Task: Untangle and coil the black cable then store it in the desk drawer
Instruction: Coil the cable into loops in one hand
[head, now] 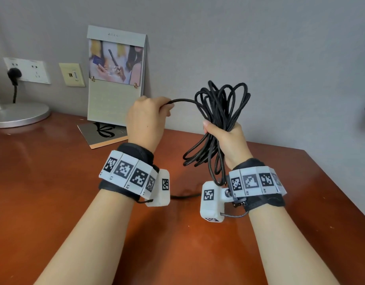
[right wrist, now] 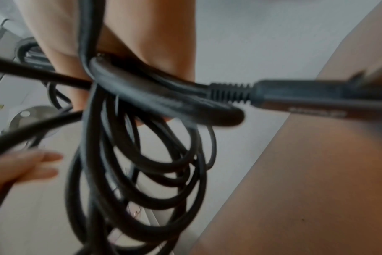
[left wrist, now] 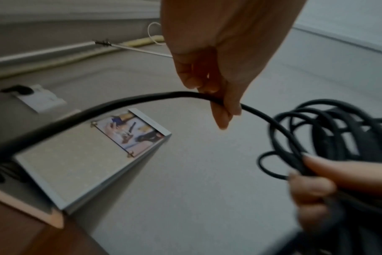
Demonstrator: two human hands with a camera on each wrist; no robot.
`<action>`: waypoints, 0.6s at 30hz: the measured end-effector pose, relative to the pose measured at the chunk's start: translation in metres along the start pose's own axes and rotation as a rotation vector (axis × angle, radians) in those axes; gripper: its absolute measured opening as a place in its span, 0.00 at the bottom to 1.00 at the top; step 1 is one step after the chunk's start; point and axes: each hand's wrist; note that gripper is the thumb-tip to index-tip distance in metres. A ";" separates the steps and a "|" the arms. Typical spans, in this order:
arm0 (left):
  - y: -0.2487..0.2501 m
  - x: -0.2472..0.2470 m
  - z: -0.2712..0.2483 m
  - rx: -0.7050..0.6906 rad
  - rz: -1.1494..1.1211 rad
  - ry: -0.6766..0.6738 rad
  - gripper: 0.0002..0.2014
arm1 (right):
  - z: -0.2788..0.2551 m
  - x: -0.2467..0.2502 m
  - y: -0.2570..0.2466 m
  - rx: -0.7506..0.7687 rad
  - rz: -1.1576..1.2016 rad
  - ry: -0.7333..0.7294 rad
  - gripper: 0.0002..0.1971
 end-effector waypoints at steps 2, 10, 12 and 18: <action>0.011 -0.004 -0.001 0.025 -0.098 0.040 0.13 | -0.002 -0.006 0.002 -0.026 0.026 -0.013 0.04; 0.029 -0.016 -0.005 0.136 -0.312 0.000 0.12 | -0.002 -0.008 0.002 -0.028 0.036 -0.020 0.02; 0.034 -0.016 -0.006 0.165 -0.370 -0.051 0.14 | -0.002 -0.008 0.002 -0.024 0.046 -0.010 0.02; 0.049 -0.014 -0.010 0.238 -0.647 -0.324 0.19 | -0.001 -0.005 -0.002 0.003 0.068 -0.005 0.03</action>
Point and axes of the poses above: each hand's wrist, its own z-axis towards the middle knuckle, its own x-axis out of the back of the hand, y = z × x
